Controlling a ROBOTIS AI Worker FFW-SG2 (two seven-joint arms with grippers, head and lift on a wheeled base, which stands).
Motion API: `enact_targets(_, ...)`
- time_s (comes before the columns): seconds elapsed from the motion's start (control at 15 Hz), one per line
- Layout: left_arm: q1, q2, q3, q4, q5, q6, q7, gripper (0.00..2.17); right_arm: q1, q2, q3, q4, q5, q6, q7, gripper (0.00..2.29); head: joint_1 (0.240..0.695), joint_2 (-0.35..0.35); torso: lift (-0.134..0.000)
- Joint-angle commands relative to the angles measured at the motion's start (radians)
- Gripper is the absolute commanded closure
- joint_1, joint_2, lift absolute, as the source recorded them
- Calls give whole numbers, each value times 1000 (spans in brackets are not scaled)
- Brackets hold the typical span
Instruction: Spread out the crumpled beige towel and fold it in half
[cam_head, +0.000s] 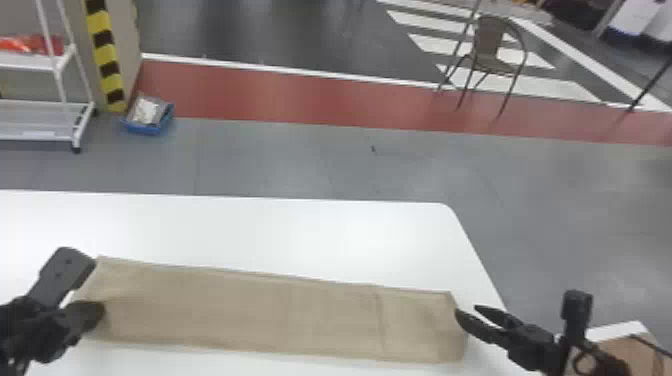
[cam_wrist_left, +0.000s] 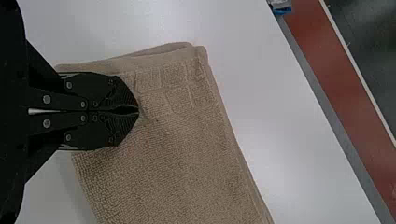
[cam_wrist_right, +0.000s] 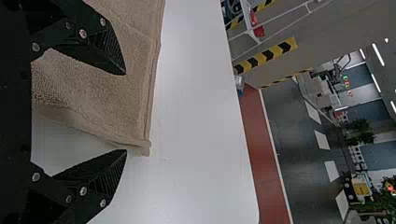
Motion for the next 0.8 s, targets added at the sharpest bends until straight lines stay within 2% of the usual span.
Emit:
enact_targets(0.0, 7, 4, 24, 10, -3, 0, 0, 1565, 0, -1, 2, 0, 0, -12, 1, 343, 695, -285, 0)
enact_targets(0.33, 58, 13, 83, -15, -3, 19, -4, 1561, 3, -16, -2, 0, 0, -36, 1, 343, 695, -248, 0)
enact_targets(0.73, 128, 15, 121, -116, -27, 126, -19, 1561, 17, -34, -10, 7, -17, -49, 1, 340, 695, -252, 0)
